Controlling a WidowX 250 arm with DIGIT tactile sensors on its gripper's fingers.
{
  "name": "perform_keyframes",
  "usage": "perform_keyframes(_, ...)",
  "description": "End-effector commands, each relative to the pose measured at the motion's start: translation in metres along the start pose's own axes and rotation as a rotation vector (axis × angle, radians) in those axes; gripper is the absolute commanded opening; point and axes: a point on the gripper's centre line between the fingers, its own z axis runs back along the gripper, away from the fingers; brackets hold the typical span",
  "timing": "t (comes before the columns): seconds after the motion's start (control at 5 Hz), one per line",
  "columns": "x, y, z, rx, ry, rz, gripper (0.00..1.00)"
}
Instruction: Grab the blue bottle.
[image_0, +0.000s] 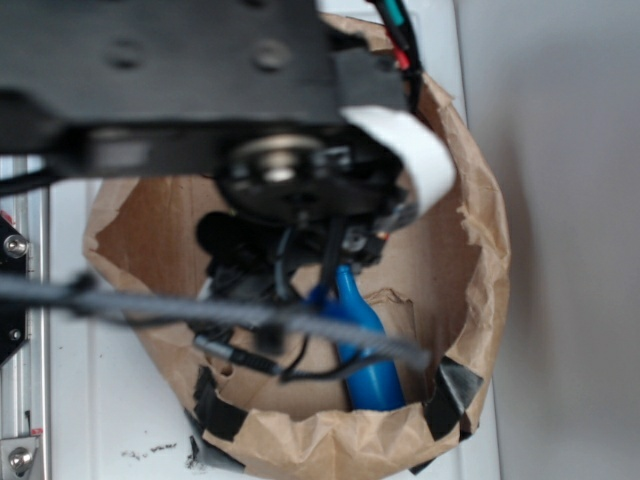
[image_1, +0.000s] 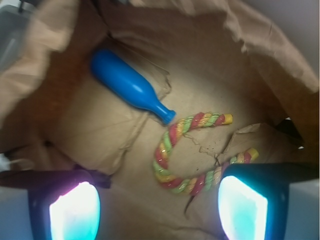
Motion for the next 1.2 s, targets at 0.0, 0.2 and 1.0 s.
perform_keyframes(0.0,-0.013,-0.056,-0.027,-0.024,0.002,-0.164,1.0)
perform_keyframes(0.2,-0.012,-0.096,-0.036,-0.041,-0.009,-0.262,1.0)
perform_keyframes(1.0,-0.011,-0.118,-0.025,0.044,-0.021,-0.21,1.0)
